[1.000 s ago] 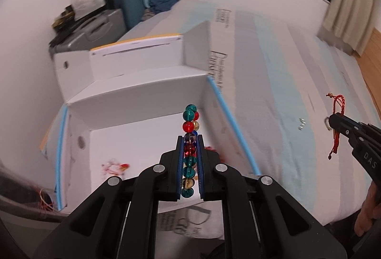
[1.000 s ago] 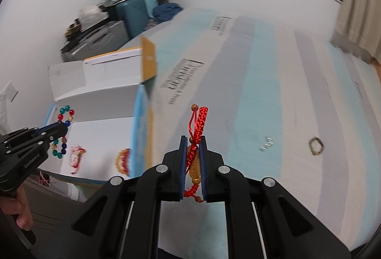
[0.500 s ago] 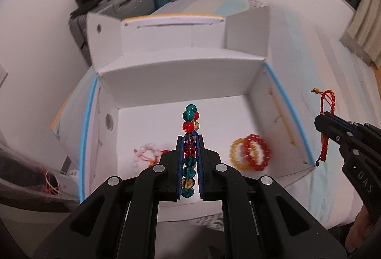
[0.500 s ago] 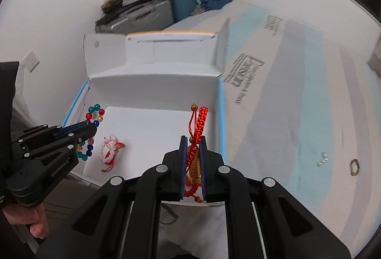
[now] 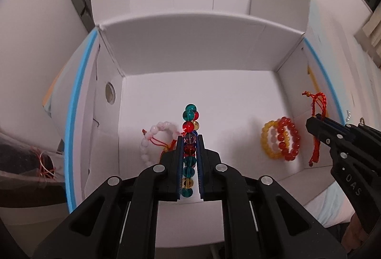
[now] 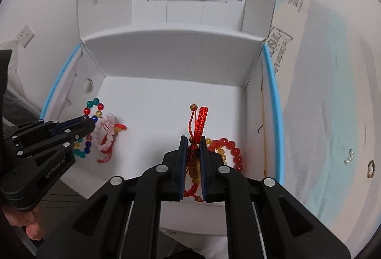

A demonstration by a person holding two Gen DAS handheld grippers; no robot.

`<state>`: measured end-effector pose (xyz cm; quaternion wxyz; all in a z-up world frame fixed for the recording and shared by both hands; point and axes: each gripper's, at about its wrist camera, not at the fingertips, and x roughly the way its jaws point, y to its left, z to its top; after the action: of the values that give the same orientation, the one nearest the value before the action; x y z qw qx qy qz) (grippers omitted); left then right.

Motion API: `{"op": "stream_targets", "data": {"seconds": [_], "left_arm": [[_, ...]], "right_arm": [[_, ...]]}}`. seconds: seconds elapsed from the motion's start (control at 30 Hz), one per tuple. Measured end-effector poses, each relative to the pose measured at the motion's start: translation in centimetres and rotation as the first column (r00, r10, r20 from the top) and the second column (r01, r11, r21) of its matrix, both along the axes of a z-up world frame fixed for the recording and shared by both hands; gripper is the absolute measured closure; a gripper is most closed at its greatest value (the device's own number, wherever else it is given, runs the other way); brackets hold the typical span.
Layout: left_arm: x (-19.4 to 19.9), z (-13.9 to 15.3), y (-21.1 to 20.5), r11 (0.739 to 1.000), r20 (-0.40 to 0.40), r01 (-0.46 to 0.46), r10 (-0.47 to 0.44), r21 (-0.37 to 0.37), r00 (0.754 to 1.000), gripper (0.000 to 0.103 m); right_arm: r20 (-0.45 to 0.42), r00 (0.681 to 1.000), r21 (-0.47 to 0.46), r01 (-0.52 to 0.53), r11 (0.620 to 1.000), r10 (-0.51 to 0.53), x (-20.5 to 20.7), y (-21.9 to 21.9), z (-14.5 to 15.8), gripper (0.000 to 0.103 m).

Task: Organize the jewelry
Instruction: 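Carry the glass bead and red cord bracelets into the white box with both tools, then open both tools to drop the bracelets into the box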

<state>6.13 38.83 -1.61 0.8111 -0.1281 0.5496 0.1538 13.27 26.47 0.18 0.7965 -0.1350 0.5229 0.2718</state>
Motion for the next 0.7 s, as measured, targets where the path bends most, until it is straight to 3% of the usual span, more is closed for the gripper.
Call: {"op": "stream_targets", "data": {"seconds": [0.33, 0.7], "left_arm": [[0.7, -3.0, 1.1, 1.0, -0.08, -0.008, 0.006, -0.016, 0.997, 0.094], [1.1, -4.3, 2.1, 0.999, -0.107, -0.015, 0.012, -0.029, 0.994, 0.094]], "right_arm": [[-0.08, 0.997, -0.086, 0.011, 0.996, -0.017, 1.7, 1.4, -3.8, 0.094], [-0.088, 0.996, -0.102, 0.017, 0.995, -0.026, 2.0, 1.7, -4.9, 0.094]]}}
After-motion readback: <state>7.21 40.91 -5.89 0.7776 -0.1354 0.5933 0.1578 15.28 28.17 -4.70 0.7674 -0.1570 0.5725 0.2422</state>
